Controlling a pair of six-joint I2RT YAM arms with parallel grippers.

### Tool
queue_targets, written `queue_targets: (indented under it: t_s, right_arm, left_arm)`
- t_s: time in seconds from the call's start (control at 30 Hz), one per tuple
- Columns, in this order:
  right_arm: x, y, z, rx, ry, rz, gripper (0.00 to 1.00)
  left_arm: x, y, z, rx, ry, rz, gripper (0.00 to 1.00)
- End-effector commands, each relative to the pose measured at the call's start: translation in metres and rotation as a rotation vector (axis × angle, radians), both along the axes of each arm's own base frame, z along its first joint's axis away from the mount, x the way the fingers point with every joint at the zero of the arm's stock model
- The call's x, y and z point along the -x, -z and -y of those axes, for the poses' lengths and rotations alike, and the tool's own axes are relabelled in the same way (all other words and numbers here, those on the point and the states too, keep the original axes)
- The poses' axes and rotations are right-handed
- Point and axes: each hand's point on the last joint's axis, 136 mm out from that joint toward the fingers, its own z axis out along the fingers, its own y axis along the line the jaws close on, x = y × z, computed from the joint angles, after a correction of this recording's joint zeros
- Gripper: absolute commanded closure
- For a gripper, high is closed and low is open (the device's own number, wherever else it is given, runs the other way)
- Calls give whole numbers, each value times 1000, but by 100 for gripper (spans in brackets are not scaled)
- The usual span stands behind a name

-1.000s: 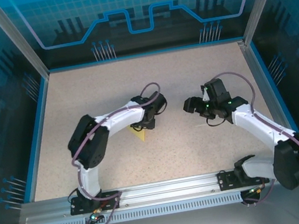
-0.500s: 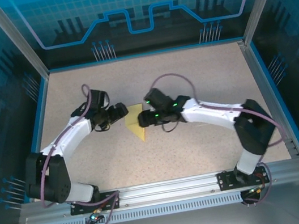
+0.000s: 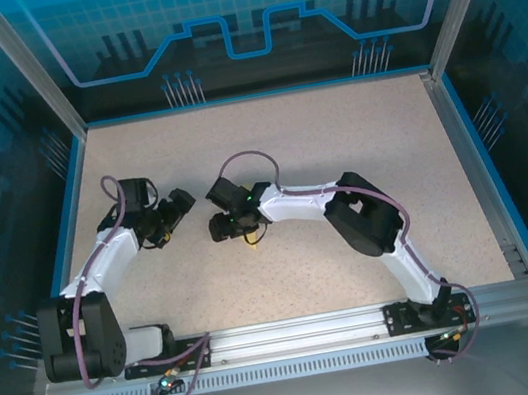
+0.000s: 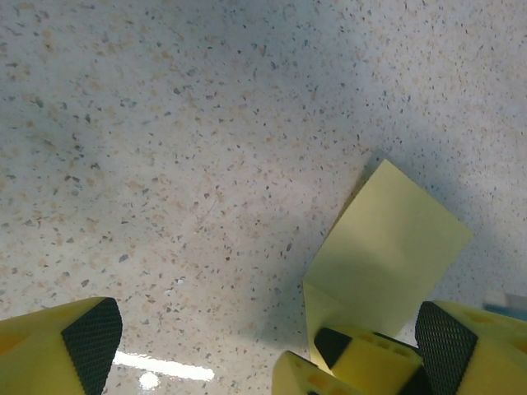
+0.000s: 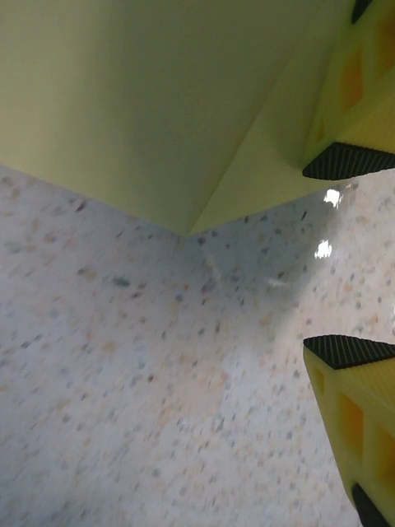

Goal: Fold a paper plane with a square sheet of paper (pick it up from the middle)
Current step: Move the square sheet of paper to the center of the table.

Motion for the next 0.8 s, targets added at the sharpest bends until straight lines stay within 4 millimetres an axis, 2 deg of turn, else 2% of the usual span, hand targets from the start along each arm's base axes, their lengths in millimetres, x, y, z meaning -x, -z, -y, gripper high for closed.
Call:
queue_targets:
  t_s: [0.0,0.13,0.23,0.3,0.4,0.47,0.6,0.7,0.77]
  right_arm:
    - [4,7,13,63,-42,-11,46]
    - [16,11,32,89,-103,-23,48]
    - [31,12,47,60,-212,-49,50]
    - [43,8,55,5,-333,-65,50]
    - [58,-9,74,-61,-526,-57,50]
    - [54,-18,89,-22,-579,12,50]
    - [40,-56,98,-14,-624,166,50]
    - [35,-84,99,-2,-622,322,43]
    - [29,-93,105,69,-600,440,37]
  left_arm:
    - [2,-3,7,47,29,9,4]
    - [2,-2,11,60,61,6,4]
    - [3,-1,16,73,87,2,4]
    - [5,1,19,82,105,-3,4]
    - [8,2,23,93,129,-5,4]
    - [9,2,27,96,147,-4,4]
    - [10,3,38,90,179,-3,4]
    - [11,2,46,95,194,0,4]
    - [13,2,48,97,198,2,3]
